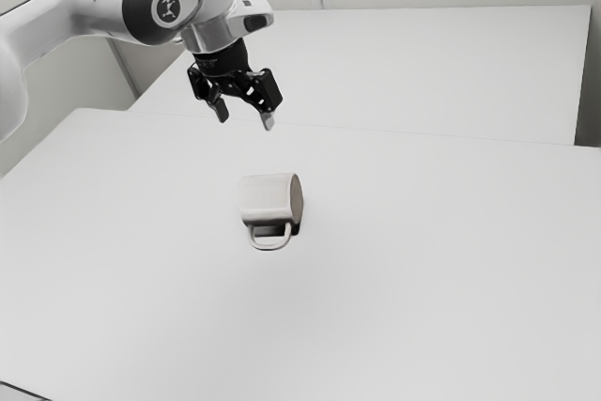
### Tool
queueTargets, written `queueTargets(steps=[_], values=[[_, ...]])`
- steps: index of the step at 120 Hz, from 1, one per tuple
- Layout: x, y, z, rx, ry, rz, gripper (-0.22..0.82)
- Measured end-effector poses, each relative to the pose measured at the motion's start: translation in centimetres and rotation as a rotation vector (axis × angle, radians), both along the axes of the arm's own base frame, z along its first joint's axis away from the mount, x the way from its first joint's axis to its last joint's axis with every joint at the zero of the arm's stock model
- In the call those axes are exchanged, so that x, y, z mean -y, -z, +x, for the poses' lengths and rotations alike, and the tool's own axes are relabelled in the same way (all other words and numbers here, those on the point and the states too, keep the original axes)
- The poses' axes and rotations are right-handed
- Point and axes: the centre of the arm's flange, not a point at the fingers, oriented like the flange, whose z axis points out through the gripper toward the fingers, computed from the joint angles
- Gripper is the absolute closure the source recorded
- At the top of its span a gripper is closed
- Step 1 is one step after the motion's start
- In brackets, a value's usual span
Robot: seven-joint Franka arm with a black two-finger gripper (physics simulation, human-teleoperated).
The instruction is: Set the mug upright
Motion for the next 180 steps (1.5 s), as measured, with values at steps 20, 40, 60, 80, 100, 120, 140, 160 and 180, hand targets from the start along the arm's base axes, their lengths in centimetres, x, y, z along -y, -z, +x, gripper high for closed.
queueTargets(steps=[20, 40, 60, 80, 100, 120, 140, 160, 180], values=[[-0.1, -0.1, 0.1, 0.001, -0.002, -0.002, 0.00], [0.2, -0.8, 1.9, 0.003, 0.009, -0.014, 0.00], [-4.7, 1.5, 5.0, -0.054, -0.053, -0.044, 0.00], [-10.2, 4.9, 7.3, -0.119, -0.100, -0.120, 0.00], [-16.5, 9.9, 8.6, -0.188, -0.150, -0.241, 0.00], [-20.5, 15.4, 8.2, -0.253, -0.178, -0.345, 0.00], [-21.3, 19.5, 7.3, -0.260, -0.200, -0.487, 0.00], [-21.4, 21.8, 7.0, -0.226, -0.214, -0.615, 0.00], [-21.1, 23.9, 7.1, -0.174, -0.213, -0.722, 0.00]])
